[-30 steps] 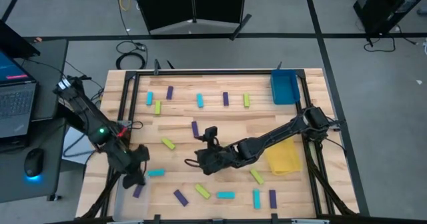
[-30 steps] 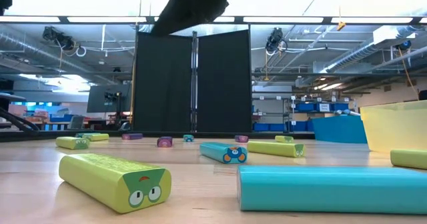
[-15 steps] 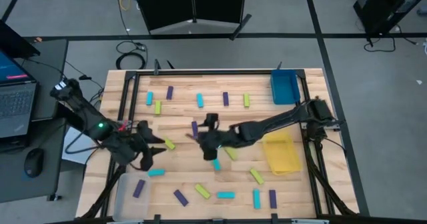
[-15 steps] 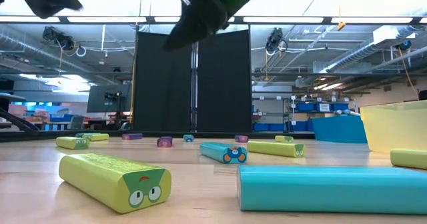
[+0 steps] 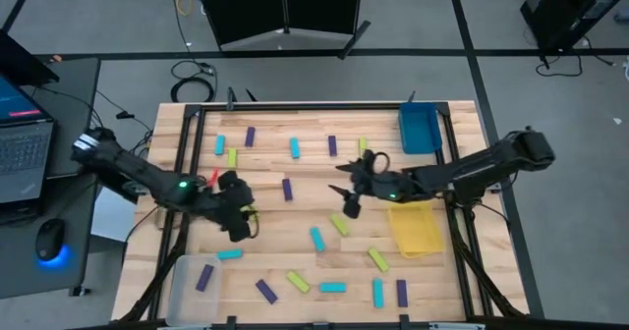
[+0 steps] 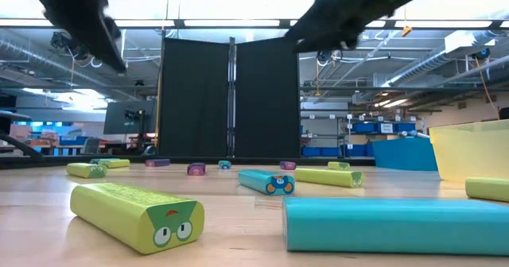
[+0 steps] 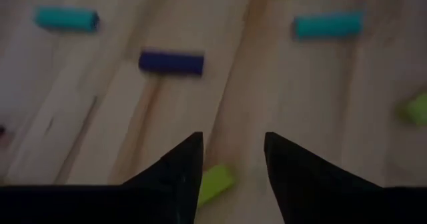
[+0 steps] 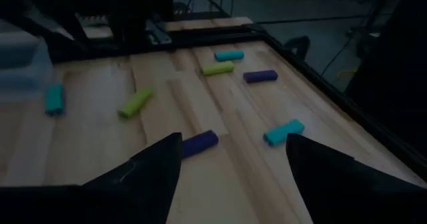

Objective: Sort blocks
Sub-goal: Put the green block into the yellow bin

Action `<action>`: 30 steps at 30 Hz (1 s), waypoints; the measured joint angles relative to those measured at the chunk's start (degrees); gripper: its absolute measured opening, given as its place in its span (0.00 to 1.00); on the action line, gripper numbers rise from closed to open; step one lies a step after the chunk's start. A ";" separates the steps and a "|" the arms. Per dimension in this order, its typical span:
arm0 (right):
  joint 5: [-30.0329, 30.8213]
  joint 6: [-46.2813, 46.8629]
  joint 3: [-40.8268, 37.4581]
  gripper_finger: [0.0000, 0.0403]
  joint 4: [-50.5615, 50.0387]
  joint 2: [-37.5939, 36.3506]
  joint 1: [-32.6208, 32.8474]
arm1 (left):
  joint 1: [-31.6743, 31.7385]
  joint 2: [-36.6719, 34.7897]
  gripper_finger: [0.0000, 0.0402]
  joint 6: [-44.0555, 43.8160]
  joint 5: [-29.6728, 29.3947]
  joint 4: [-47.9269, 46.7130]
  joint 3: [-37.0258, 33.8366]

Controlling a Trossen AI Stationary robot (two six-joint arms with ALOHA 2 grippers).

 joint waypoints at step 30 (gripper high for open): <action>6.74 -2.05 -2.44 0.67 -1.46 -7.02 8.39 | 10.15 24.50 0.59 29.78 12.85 -2.64 -0.39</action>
